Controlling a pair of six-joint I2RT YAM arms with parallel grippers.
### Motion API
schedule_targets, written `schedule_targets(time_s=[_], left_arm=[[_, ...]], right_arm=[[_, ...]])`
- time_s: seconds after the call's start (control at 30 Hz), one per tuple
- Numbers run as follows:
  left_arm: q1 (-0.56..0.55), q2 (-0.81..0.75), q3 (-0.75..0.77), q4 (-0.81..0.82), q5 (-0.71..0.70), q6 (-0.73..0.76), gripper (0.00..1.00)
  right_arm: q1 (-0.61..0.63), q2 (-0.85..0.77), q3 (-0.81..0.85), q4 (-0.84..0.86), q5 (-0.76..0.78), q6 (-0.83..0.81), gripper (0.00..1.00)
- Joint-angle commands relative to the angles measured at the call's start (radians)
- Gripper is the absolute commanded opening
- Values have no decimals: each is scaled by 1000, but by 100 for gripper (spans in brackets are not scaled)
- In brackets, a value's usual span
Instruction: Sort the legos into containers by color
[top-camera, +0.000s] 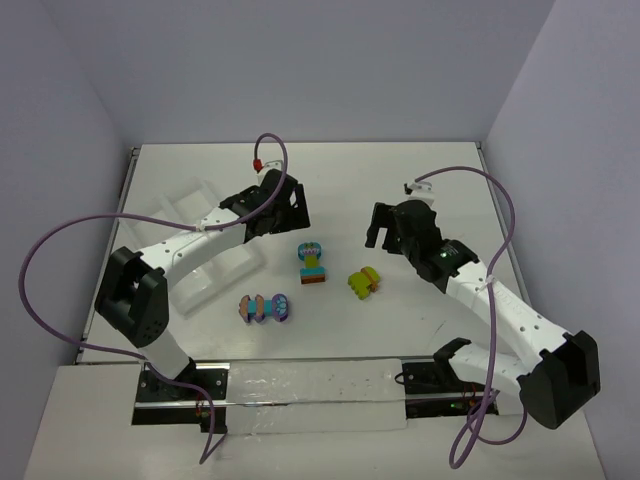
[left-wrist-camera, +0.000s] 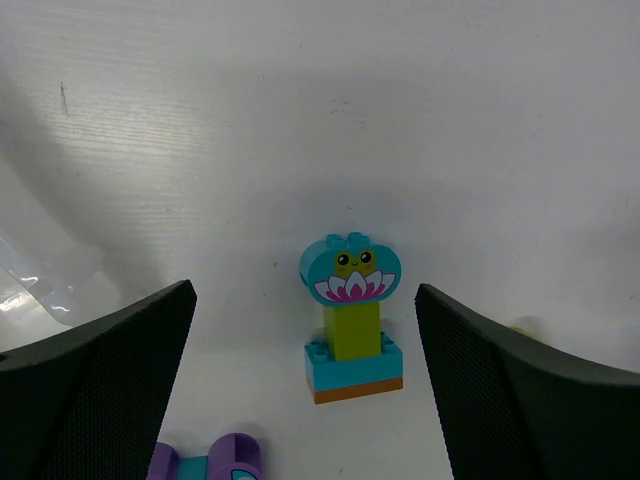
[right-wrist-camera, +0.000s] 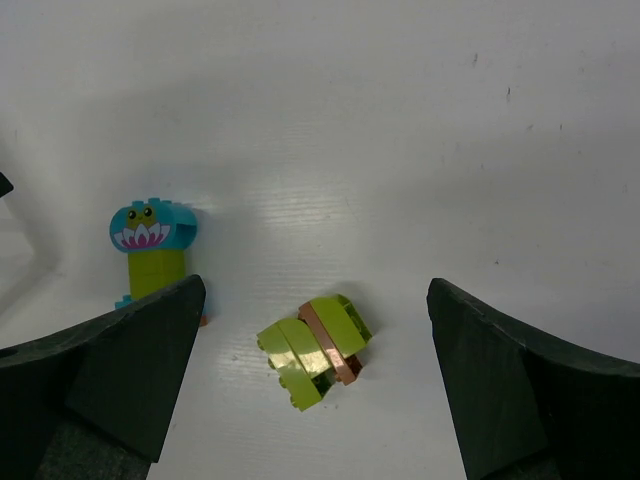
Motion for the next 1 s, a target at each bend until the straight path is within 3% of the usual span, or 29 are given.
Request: schedule_targets(time_s=[0.0,0.33,0.73,0.97], left_arm=[[-7,-32,17,10,-15,-38,99],[-38,92,127,-94,-37,-51,97],[-88,251,243,-111,-6,-64,98],[-104,385,346,-214,-31,-129,99]], right_arm=[[8,-61,-26,22,31,19,100],[7,-91,-35,34,-20,4,100],[7,-103,-27,12,-6,15,100],[7,-114,-13,-15,23,16,100]])
